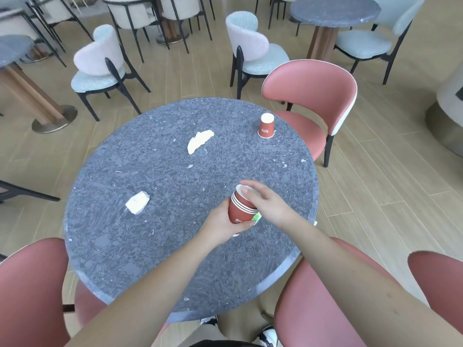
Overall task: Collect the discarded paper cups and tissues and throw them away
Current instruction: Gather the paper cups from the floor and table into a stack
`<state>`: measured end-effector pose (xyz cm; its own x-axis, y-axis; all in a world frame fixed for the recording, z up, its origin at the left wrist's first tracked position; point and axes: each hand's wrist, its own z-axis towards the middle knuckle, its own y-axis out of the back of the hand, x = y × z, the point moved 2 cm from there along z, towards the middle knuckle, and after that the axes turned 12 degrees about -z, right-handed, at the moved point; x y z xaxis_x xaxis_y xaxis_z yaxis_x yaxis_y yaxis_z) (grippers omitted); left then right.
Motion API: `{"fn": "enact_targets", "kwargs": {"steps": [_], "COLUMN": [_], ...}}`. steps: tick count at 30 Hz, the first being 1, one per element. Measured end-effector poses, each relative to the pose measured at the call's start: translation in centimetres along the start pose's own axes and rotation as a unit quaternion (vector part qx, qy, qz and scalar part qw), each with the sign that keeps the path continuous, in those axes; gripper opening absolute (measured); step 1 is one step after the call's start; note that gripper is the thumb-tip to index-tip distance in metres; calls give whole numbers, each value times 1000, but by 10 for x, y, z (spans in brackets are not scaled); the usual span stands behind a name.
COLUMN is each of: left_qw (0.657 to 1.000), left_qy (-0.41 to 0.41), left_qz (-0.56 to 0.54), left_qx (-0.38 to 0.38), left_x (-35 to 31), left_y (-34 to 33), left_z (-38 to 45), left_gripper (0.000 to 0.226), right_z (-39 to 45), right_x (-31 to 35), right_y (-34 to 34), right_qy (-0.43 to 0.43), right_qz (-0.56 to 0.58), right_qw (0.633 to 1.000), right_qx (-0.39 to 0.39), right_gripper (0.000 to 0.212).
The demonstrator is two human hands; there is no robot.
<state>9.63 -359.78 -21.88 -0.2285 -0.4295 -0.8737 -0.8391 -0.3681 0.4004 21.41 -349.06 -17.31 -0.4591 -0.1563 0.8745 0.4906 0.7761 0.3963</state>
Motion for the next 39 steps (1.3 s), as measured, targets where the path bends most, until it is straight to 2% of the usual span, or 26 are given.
{"fn": "enact_targets", "kwargs": {"steps": [7,13,22,28,35,39], "left_qw": [1000,1000,1000,999,999,1000], "left_qy": [1,9,-14,-19,-14,3], "left_qz": [-8,2,-12,-44,-41,-30], "left_qx": [-6,-5,25,12,8,-4], "left_x": [10,22,36,29,18,11], "left_y": [33,72,123,123,108,92], "left_z": [8,24,51,76,114,150], "left_gripper": [68,65,61,63,69,70], "right_z": [20,36,70,87,122,162], "right_x": [18,39,66,60,25,-6], "right_y": [-40,-81,-106,-86,-27,16], "right_qy": [-8,-34,-39,-25,-75,-103], "right_qz": [-35,-8,2,11,27,51], "right_qw": [999,996,996,990,972,961], "right_qx": [-16,-76,-86,-138,-219,-252], "right_gripper": [37,34,35,31,56,55]}}
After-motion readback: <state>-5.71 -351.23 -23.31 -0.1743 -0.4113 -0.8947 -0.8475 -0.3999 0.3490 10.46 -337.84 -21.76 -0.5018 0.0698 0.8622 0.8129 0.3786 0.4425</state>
